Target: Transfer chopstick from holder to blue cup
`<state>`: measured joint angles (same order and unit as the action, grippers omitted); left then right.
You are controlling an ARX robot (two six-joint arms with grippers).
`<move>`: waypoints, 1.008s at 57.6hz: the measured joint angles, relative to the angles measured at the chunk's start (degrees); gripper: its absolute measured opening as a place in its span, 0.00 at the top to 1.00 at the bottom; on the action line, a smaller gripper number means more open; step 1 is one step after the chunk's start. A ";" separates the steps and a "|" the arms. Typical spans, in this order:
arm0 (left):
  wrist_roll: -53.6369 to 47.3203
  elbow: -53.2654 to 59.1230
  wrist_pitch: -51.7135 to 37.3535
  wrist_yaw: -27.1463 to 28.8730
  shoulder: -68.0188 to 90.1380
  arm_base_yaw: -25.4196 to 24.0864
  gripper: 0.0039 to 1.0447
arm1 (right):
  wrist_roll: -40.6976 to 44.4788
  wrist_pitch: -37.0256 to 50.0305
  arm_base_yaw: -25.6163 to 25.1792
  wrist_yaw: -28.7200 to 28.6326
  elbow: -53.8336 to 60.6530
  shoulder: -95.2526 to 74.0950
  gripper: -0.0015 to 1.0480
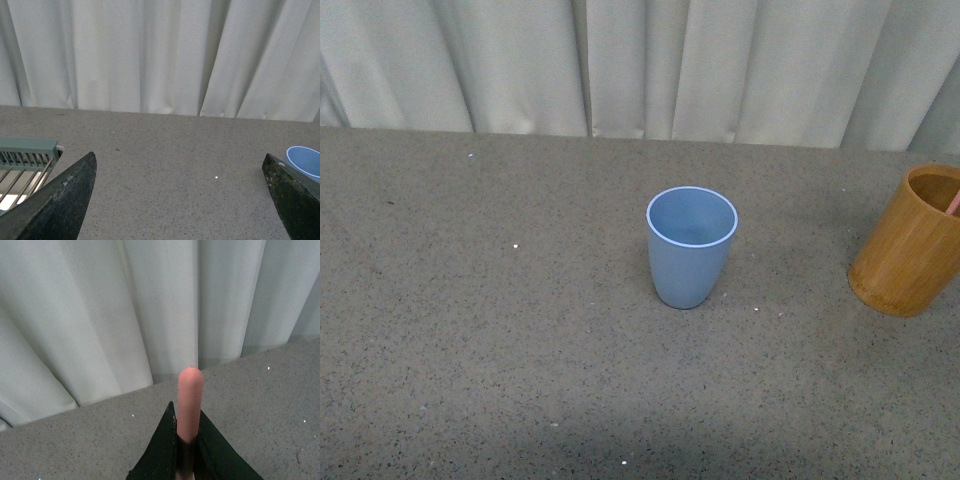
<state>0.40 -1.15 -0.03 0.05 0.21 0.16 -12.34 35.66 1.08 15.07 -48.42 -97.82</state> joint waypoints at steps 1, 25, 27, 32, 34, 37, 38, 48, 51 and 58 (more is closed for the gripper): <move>0.00 0.00 0.00 0.00 0.00 0.00 0.06 | -0.02 0.04 -0.04 -0.11 0.09 0.24 0.97; 0.00 0.00 0.00 -0.02 0.00 -0.02 0.06 | 1.46 -1.64 -2.67 -3.26 0.87 10.71 0.97; 0.00 0.00 0.00 -0.02 0.00 0.00 0.06 | 1.46 -1.92 -2.67 -3.45 0.87 11.37 0.97; 0.00 0.00 0.00 0.00 0.00 -0.02 0.06 | 1.42 -2.82 -2.43 -3.82 0.70 13.11 0.97; 0.00 0.00 0.00 -0.02 0.00 0.00 0.06 | 1.33 -3.26 -2.01 -3.80 0.52 13.90 0.97; 0.00 0.00 0.00 0.00 0.00 -0.02 0.06 | 1.01 -3.61 -1.16 -3.58 0.35 14.67 0.97; 0.00 0.00 0.00 0.00 0.00 0.00 0.06 | 0.94 -3.65 -0.96 -3.58 0.35 14.75 0.97; 0.00 0.00 0.00 -0.02 0.00 -0.02 0.06 | -0.39 -3.76 3.89 -1.86 0.15 15.41 0.97; 0.00 0.00 0.00 -0.02 0.00 -0.02 0.06 | -0.44 -3.58 5.79 -1.31 0.15 15.37 0.97; 0.00 0.00 0.00 -0.02 0.00 -0.02 0.06 | -0.52 -2.62 10.23 0.11 0.15 14.95 0.97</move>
<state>0.40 -1.15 -0.03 0.03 0.21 0.14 -12.86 33.04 11.31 15.18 -48.27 -82.87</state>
